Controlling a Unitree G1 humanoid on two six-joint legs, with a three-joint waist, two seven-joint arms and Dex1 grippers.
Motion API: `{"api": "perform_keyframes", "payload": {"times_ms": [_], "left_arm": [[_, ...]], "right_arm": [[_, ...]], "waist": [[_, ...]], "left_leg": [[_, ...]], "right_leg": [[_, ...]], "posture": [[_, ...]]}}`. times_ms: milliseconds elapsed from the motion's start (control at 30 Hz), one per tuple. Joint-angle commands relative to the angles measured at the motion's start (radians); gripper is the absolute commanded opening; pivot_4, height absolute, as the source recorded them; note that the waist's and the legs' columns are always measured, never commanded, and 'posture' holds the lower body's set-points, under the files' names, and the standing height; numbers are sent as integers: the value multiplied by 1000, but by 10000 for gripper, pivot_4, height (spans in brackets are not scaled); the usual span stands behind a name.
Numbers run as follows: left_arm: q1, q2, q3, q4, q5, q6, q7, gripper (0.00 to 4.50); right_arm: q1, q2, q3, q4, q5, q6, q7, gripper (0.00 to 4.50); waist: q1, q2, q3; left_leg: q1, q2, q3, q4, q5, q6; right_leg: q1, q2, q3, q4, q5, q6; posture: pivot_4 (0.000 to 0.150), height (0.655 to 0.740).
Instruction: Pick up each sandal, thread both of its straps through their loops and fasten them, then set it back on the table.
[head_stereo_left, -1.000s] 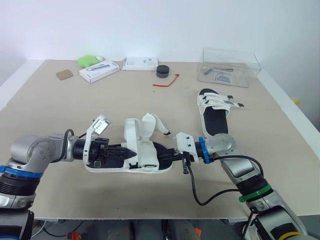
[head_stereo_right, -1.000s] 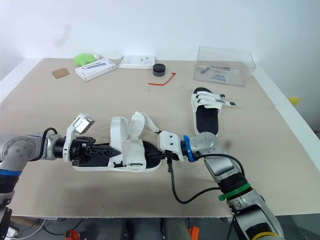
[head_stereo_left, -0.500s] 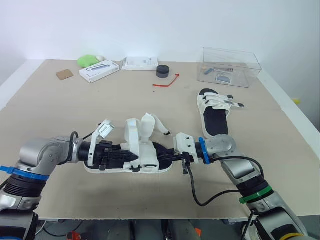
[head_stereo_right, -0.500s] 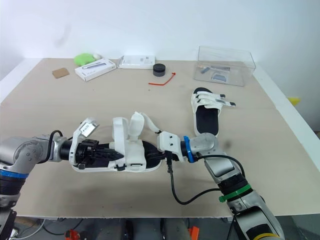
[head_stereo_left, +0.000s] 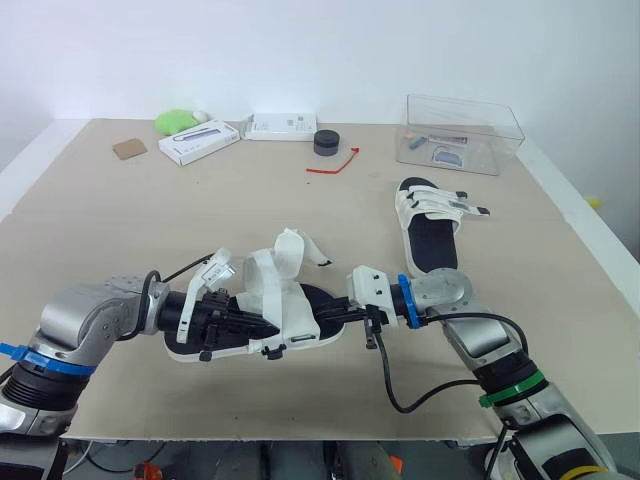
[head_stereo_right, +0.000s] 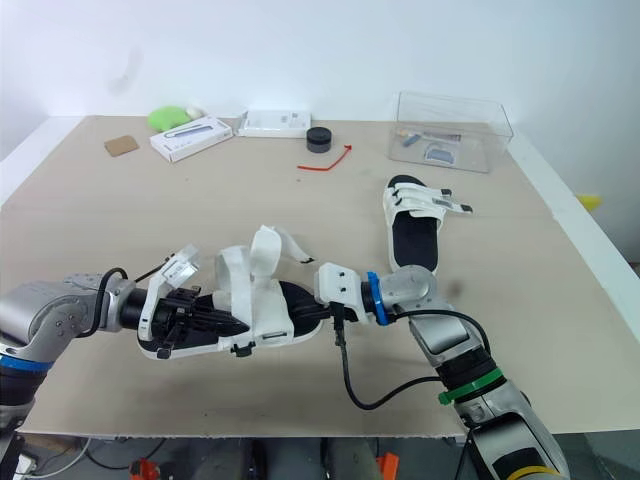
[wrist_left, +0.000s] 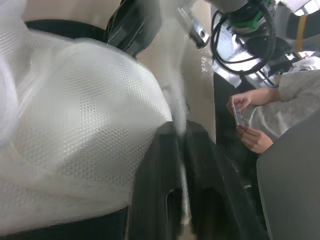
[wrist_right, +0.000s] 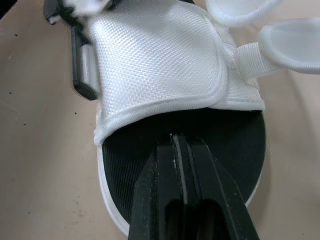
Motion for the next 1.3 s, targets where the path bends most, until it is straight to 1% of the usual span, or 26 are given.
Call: {"api": "perform_keyframes", "payload": {"times_ms": [33, 133, 167, 200, 333, 467, 700, 767, 800, 933, 967, 1000, 1300], "left_arm": [[-3, -17, 29, -22, -13, 8, 28, 18547], [-25, -18, 62, -21, -35, 18, 35, 30866], [-36, -18, 76, -9, -45, 26, 38, 35968], [-47, -17, 89, 3, -53, 33, 40, 38007], [-78, -19, 120, 45, -54, 38, 54, 38007], [-86, -39, 130, 66, -43, 19, 76, 38007], [-101, -88, 160, 79, -73, 29, 114, 38007], [-118, -103, 176, 95, -80, 32, 131, 32704], [-122, -107, 180, 99, -81, 33, 136, 31252], [-123, -112, 172, 91, -79, 33, 129, 11310], [-121, -112, 168, 88, -78, 32, 128, 6895], [-118, -112, 165, 83, -78, 34, 128, 431], [-53, -103, 123, -1, -84, 49, 107, 431]], "right_arm": [[-11, -7, 2, 19, -22, 2, -3, 0], [-11, -6, 2, 20, -21, 0, -2, 0], [-10, -7, 2, 20, -21, 0, -2, 0], [-10, -7, 2, 21, -21, -1, -2, 0], [-8, -8, 3, 23, -22, -4, -1, 0], [-5, -9, 4, 21, -24, -6, -1, 0], [1, -16, 3, 12, -24, -4, 1, 0], [4, -20, 3, 10, -25, -6, 3, 0], [5, -21, 3, 10, -25, -6, 3, 0], [7, -22, 5, 5, -26, -5, 2, 0], [7, -22, 5, 6, -27, -6, 2, 0], [7, -22, 6, 6, -27, -6, 2, 0], [6, -23, 8, 14, -30, -13, 4, 0]], "waist": [[0, 0, 0], [0, 0, 0], [0, 0, 0], [0, 0, 0], [0, 0, 0], [0, 0, 0], [0, 0, 0], [0, 0, 0], [0, 0, 0], [0, 0, 0], [0, 0, 0], [0, 0, 0], [0, 0, 0]], "left_leg": [[0, 0, 0, 0, 0, 0], [0, 0, 0, 0, 0, 0], [0, 0, 0, 0, 0, 0], [0, 0, 0, 0, 0, 0], [0, 0, 0, 0, 0, 0], [0, 0, 0, 0, 0, 0], [0, 0, 0, 0, 0, 0], [0, 0, 0, 0, 0, 0], [0, 0, 0, 0, 0, 0], [0, -1, 0, 0, 0, 0], [0, -1, 0, 0, 0, 0], [0, -1, 0, 0, 0, 0], [0, -1, 0, 0, 0, 0]], "right_leg": [[0, 0, 0, 0, 0, 0], [0, 0, 0, 0, 0, 1], [0, 0, 0, 0, 1, 1], [0, 0, 0, 0, 1, 1], [0, 0, 0, 0, 1, 1], [0, 0, 0, 0, 1, 1], [0, 0, 0, 0, 1, 1], [0, 0, 0, 0, 1, 1], [0, 0, 0, 0, 1, 0], [0, -1, 0, 0, 1, 0], [0, -1, 0, 0, 1, 0], [0, -1, 0, 0, 1, 0], [0, -1, 0, 0, 1, 0]], "posture": [[1500, 7400], [1500, 7400], [1500, 7400], [1500, 7400], [1500, 7400], [1500, 7400], [1500, 7400], [1500, 7400], [1500, 7400], [1500, 7400], [1500, 7400], [1500, 7400], [1500, 7400]]}}
